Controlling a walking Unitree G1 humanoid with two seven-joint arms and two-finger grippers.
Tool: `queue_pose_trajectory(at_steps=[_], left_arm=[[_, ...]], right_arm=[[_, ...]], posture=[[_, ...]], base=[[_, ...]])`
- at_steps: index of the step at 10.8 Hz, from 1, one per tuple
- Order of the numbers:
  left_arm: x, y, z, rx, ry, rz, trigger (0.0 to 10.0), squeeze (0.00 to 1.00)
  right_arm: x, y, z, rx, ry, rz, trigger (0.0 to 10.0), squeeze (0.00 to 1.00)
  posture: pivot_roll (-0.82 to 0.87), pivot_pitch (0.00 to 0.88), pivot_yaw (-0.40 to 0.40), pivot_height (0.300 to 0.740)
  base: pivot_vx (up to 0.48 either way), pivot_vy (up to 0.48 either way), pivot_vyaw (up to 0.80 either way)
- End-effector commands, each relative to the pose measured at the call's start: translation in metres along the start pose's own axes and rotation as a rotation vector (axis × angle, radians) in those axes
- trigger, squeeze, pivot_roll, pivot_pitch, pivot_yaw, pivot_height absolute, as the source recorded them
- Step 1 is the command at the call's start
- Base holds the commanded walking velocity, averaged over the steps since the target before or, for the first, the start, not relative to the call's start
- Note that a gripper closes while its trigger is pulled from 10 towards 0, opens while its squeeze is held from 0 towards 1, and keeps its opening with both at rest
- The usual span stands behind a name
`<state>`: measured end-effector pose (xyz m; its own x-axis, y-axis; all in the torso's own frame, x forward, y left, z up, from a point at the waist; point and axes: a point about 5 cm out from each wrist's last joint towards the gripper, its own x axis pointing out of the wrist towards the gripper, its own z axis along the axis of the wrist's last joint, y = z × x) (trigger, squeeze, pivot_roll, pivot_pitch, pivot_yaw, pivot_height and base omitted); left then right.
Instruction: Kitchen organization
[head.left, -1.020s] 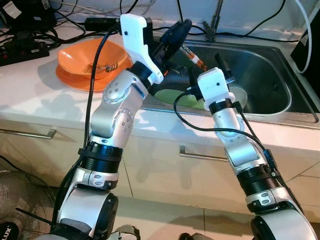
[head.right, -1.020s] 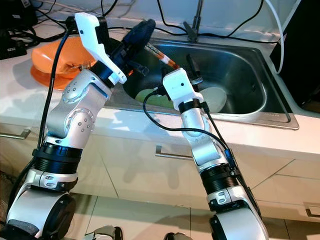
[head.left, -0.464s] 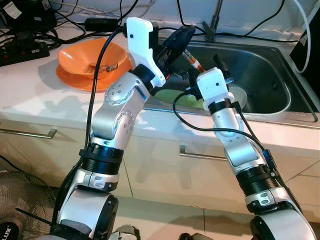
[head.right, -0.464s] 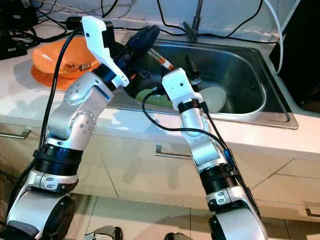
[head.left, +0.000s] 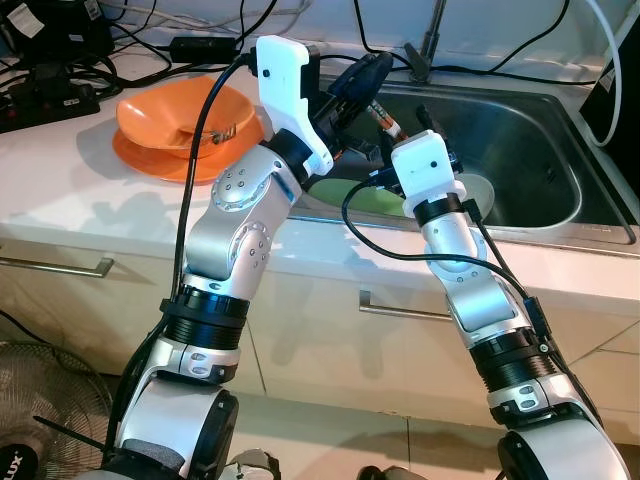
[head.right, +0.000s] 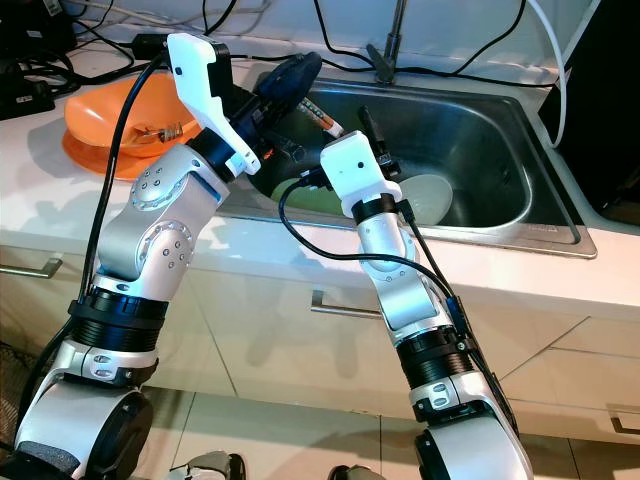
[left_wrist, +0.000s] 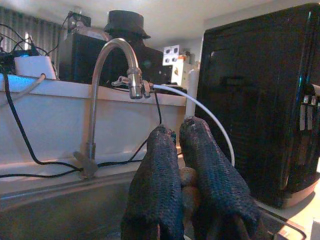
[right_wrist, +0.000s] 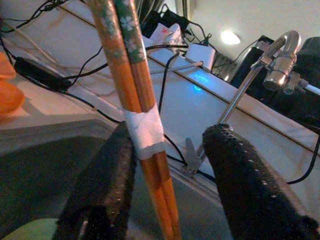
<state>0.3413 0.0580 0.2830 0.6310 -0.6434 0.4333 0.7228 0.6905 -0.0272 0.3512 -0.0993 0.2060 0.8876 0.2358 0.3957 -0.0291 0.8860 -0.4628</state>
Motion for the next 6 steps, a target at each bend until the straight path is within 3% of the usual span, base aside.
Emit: queue_pose_trajectory(at_steps=[1,6], left_arm=[[-0.0001,-0.0025,-0.0010,0.011,0.016,-0.012,10.0,0.00],[0.0004,-0.0024,-0.0040,0.006,0.031,-0.012,10.0,0.00]], right_arm=[[0.0011,-0.0044,0.0076,0.020,-0.037,-0.019,0.0,0.00],[0.0008,-0.0040,0.0069,0.023,-0.031,-0.020,0.0,0.00]], posture=[[0.07,0.071,-0.003,0.740],[0.07,0.077,-0.001,0.740]], base=[[0.000,0.000,0.00],[0.000,0.000,0.00]])
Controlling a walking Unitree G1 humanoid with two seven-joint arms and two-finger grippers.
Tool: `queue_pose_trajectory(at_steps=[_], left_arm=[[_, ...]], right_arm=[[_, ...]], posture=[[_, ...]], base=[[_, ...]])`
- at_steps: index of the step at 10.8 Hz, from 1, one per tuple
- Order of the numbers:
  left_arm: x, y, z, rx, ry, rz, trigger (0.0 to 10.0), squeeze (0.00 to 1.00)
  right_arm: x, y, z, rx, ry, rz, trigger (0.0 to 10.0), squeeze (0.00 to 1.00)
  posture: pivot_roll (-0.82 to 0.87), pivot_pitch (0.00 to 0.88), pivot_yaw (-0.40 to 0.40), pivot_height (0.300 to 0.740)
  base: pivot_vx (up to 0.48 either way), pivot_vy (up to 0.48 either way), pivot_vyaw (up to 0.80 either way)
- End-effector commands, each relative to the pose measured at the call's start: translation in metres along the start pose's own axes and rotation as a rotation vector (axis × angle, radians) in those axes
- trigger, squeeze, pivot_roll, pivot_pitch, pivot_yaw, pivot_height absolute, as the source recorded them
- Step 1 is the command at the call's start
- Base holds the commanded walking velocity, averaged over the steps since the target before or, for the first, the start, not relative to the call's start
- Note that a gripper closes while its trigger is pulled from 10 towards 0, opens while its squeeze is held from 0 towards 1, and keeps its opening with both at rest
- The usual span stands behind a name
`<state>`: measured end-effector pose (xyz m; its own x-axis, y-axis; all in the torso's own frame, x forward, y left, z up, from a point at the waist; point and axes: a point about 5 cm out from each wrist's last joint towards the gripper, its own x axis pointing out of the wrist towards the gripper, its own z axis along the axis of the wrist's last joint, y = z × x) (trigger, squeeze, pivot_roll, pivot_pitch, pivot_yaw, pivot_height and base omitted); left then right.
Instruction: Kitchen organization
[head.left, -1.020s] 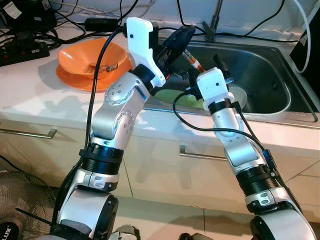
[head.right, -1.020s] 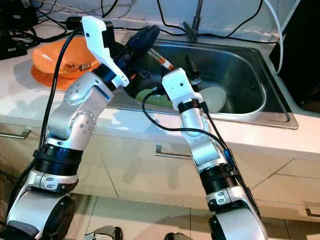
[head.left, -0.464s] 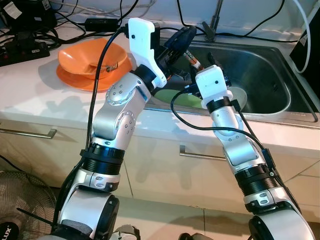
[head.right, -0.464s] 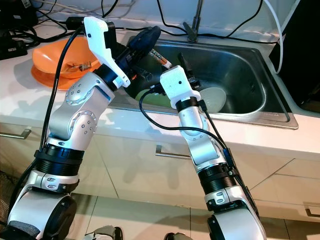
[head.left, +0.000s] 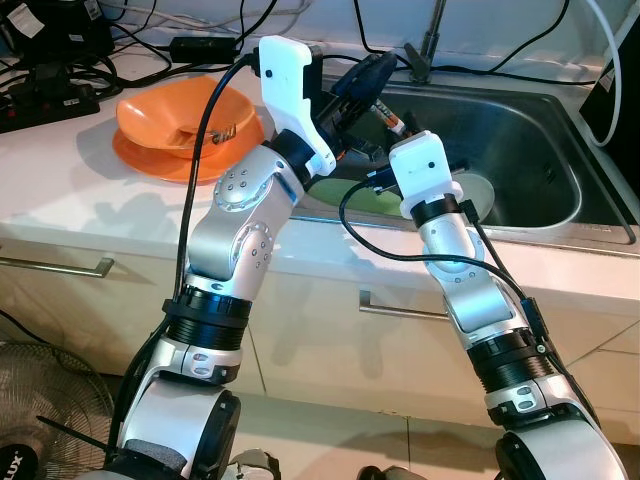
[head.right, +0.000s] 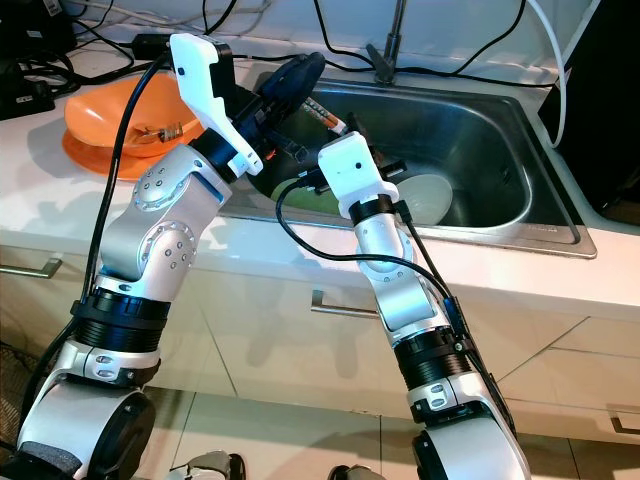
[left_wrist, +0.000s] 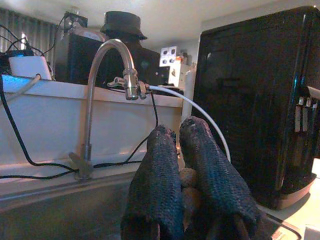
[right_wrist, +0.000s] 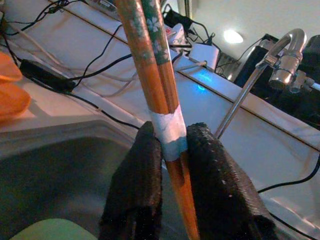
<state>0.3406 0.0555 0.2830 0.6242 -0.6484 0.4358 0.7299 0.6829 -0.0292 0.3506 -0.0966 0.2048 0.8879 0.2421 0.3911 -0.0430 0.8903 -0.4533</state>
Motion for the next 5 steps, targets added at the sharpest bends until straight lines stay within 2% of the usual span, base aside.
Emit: queue_pose_trajectory(at_steps=[1,2,5], left_arm=[[-0.0007,0.0007,-0.0036,0.010,0.034,0.005,10.0,0.00],[-0.0003,0.0008,-0.0043,0.004,0.035,0.008,10.0,1.00],[0.0013,-0.0008,-0.0052,-0.006,0.036,0.008,10.0,1.00]], right_arm=[[0.0008,-0.0071,0.0062,0.008,-0.032,-0.029,0.0,0.00],[0.0005,-0.0071,0.0056,0.008,-0.030,-0.030,0.0,0.00],[-0.0002,-0.0077,0.0042,0.007,-0.025,-0.035,0.0,0.00]], posture=[[0.08,0.078,0.000,0.740],[0.08,0.079,0.001,0.740],[0.08,0.081,0.002,0.740]], base=[[0.000,0.000,0.00],[0.000,0.000,0.00],[0.000,0.000,0.00]])
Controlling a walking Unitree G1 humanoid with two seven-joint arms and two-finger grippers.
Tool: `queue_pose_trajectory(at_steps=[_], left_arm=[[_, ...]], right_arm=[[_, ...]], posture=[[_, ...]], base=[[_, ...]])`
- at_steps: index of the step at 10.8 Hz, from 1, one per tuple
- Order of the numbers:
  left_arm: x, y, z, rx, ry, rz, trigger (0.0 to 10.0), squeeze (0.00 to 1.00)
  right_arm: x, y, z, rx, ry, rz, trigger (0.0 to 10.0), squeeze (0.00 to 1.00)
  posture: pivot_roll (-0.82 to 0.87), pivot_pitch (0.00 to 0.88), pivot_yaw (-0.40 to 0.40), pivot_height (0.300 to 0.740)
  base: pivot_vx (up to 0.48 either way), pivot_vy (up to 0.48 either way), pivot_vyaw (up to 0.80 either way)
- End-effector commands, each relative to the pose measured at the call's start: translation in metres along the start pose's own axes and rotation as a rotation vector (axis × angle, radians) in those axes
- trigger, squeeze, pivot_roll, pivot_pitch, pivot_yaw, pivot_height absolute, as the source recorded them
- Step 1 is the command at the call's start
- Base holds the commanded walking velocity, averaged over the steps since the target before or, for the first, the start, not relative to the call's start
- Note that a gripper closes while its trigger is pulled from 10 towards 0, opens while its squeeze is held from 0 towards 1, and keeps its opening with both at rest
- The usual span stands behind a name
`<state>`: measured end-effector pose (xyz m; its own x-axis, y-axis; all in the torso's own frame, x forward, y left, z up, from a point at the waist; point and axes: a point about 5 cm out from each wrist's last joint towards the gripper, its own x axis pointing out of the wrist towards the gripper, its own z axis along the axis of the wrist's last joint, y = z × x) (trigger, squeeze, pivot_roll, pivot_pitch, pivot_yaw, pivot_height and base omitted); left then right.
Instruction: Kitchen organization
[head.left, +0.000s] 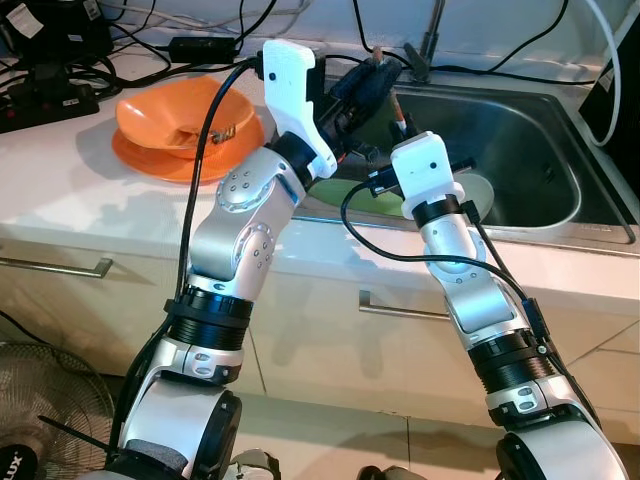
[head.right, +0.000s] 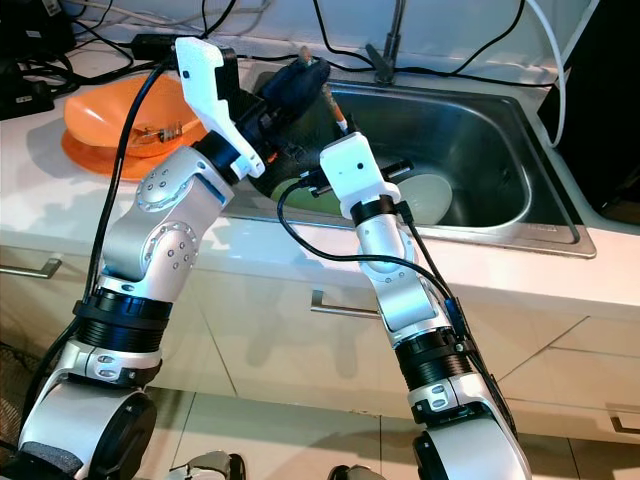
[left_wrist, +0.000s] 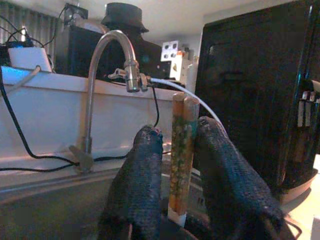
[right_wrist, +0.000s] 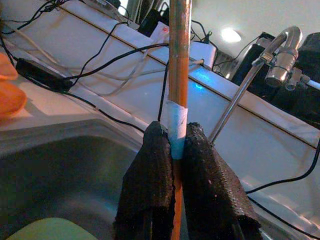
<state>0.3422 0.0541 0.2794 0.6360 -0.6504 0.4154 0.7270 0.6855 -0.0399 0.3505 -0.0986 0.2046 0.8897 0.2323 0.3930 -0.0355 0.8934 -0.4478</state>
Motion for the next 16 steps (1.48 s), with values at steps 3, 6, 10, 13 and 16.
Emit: queue_pose_trajectory(at_steps=[3,6,10,13,16], left_arm=[[0.000,-0.002,0.006,-0.044,-0.027,-0.003,10.0,1.00],[-0.007,0.001,0.012,-0.106,-0.096,0.023,10.0,1.00],[-0.022,0.015,0.004,-0.055,-0.052,0.129,10.0,0.00],[-0.036,0.020,-0.038,0.081,0.156,0.224,10.0,0.00],[-0.049,0.013,-0.072,0.090,0.368,0.202,10.0,0.00]], right_arm=[[0.000,-0.007,0.001,-0.002,-0.007,-0.033,0.0,0.00],[0.002,-0.018,-0.011,-0.012,0.062,-0.080,0.0,0.00],[0.016,-0.042,-0.028,0.053,0.193,-0.149,10.0,0.00],[0.029,-0.056,-0.040,0.248,0.305,-0.177,10.0,0.00],[0.036,-0.058,-0.049,0.356,0.385,-0.168,10.0,0.00]], posture=[[0.08,0.084,0.001,0.740],[0.08,0.089,-0.004,0.740],[0.09,0.090,-0.014,0.740],[0.08,0.084,-0.021,0.740],[0.09,0.069,-0.024,0.740]], base=[[0.000,0.000,0.00],[0.000,0.000,0.00],[0.000,0.000,0.00],[0.000,0.000,0.00],[0.000,0.000,0.00]])
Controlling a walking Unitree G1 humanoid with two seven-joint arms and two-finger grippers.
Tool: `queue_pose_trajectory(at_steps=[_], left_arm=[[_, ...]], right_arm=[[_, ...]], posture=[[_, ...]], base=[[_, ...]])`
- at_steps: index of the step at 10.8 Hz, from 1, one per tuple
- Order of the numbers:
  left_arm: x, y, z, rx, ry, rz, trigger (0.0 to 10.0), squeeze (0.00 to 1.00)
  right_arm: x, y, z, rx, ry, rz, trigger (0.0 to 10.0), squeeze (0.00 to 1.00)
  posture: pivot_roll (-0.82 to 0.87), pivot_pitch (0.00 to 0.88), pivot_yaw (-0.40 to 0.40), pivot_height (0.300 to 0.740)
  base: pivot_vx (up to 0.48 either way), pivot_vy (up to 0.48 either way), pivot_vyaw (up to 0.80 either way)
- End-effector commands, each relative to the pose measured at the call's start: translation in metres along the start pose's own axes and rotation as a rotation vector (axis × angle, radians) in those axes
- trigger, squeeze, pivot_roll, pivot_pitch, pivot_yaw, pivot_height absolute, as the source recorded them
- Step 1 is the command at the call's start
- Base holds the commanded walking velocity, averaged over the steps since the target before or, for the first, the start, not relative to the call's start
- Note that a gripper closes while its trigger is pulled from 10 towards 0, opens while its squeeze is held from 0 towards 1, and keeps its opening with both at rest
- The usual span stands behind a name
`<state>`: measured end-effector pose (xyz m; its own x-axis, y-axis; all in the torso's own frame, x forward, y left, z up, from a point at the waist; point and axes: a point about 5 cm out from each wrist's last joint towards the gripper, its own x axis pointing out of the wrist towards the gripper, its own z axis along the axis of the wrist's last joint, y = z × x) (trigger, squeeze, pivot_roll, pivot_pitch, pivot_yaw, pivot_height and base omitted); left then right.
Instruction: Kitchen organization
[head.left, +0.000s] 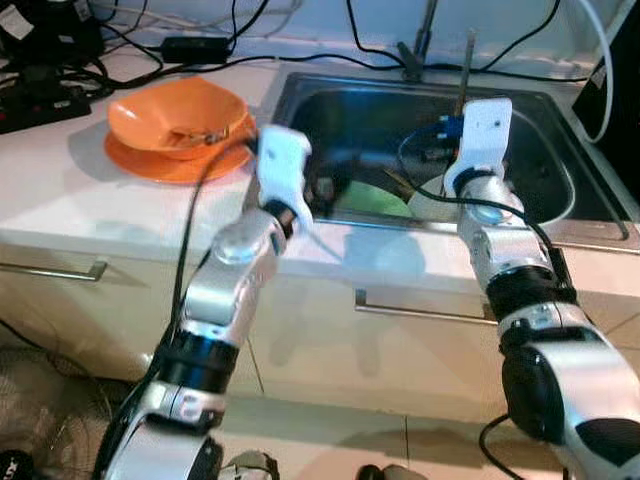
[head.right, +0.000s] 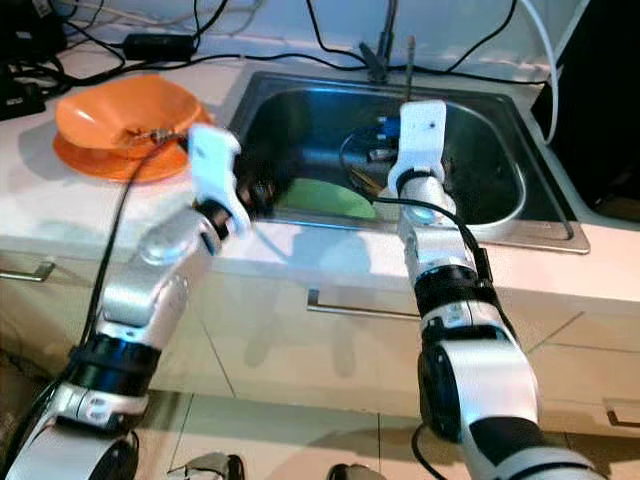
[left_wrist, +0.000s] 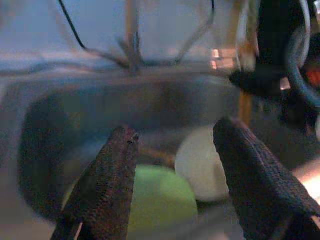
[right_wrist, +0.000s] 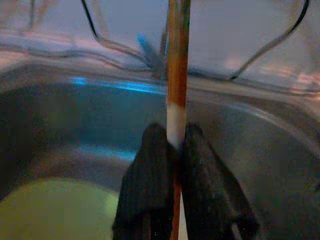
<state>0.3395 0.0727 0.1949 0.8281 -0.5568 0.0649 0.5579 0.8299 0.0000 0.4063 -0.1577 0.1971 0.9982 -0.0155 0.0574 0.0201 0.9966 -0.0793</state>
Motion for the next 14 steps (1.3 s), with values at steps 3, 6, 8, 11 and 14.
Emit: queue_pose_trajectory(at_steps=[3,6,8,11,14], left_arm=[[-0.003,-0.009,-0.023,-0.001,0.157,-0.044,10.0,0.00],[-0.006,-0.018,-0.026,0.010,0.197,-0.069,10.0,0.00],[-0.004,-0.020,-0.024,-0.007,0.199,-0.077,10.0,0.00],[-0.003,-0.022,-0.023,-0.008,0.205,-0.083,10.0,0.00],[-0.003,-0.023,-0.023,-0.008,0.208,-0.082,10.0,0.00]], right_arm=[[0.003,0.004,-0.004,0.025,0.049,0.024,10.0,0.00],[0.002,0.006,-0.015,0.035,0.093,0.036,10.0,0.00],[-0.001,0.010,-0.024,0.040,0.119,0.046,10.0,0.00],[-0.002,0.013,-0.028,0.050,0.121,0.057,10.0,1.00],[-0.001,0.012,-0.024,0.047,0.101,0.056,10.0,0.00]], posture=[[0.11,0.055,-0.030,0.740],[0.11,0.044,-0.031,0.740],[0.12,0.041,-0.032,0.740],[0.12,0.042,-0.031,0.740],[0.12,0.047,-0.033,0.740]], base=[[0.000,0.000,0.00],[0.000,0.000,0.00],[0.000,0.000,0.00],[0.000,0.000,0.00],[0.000,0.000,0.00]])
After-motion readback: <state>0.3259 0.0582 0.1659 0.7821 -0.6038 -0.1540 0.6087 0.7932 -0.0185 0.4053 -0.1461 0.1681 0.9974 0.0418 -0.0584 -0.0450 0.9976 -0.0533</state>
